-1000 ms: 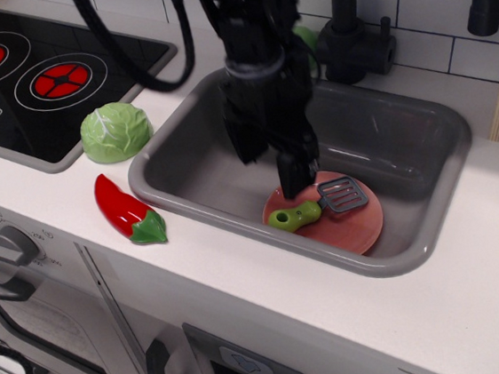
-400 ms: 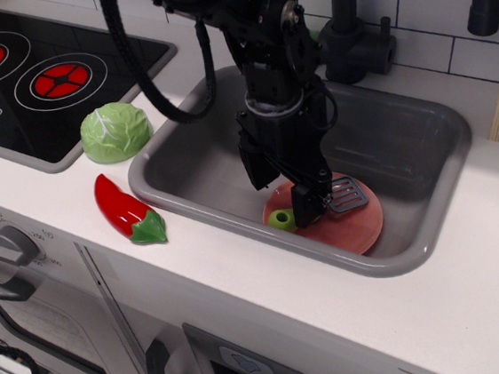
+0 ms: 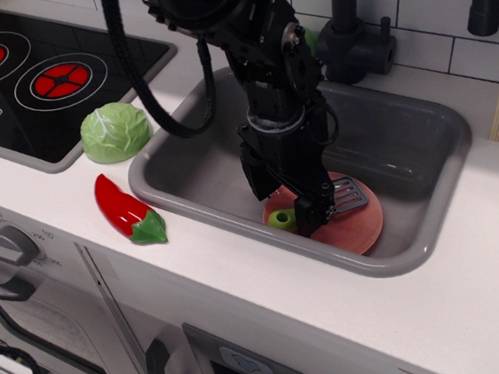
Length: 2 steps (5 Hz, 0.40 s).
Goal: Take spatula off plate sink
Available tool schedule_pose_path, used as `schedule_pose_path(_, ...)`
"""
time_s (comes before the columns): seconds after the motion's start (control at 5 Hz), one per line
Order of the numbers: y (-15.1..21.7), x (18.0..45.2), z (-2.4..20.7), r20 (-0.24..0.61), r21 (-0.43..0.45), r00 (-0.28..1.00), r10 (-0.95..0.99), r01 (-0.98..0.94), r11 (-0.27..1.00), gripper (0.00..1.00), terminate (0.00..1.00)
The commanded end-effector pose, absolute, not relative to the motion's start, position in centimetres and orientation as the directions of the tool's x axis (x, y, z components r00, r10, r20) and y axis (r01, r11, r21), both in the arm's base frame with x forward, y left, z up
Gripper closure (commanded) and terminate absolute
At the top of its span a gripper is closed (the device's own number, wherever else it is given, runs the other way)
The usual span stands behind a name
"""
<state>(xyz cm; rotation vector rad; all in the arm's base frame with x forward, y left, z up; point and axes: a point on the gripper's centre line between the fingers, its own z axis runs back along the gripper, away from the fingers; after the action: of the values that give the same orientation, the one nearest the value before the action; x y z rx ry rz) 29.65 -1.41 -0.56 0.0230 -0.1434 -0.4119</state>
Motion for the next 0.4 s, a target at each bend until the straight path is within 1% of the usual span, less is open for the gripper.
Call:
schedule_pose_path(0.0,-1.68,29.81,-0.31,0.145,0.070,0.909,-0.391,0.385,0.920,1.00,0.00)
schedule_pose_path(0.2,-1.83,29.89,-0.49,0.145,0.067,0.909,-0.390,0.384,0.921,1.00,0.00)
